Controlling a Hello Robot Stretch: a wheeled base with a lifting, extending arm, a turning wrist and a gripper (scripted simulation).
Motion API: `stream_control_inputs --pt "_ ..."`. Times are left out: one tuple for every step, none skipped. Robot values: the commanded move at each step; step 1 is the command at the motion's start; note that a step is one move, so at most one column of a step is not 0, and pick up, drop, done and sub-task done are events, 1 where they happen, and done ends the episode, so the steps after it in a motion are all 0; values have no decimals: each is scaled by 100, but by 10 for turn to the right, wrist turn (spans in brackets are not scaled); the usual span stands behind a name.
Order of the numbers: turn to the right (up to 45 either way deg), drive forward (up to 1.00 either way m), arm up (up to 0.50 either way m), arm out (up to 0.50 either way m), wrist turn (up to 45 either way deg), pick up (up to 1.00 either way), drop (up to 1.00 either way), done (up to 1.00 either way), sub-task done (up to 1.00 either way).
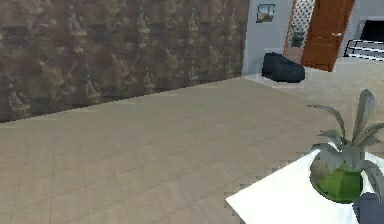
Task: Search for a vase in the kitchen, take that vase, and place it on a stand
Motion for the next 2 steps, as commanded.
stream_control_inputs --pt "0 25 0 0 0 0 0 0 0" --pt "150 0 0 0 0 0 0 0 0"
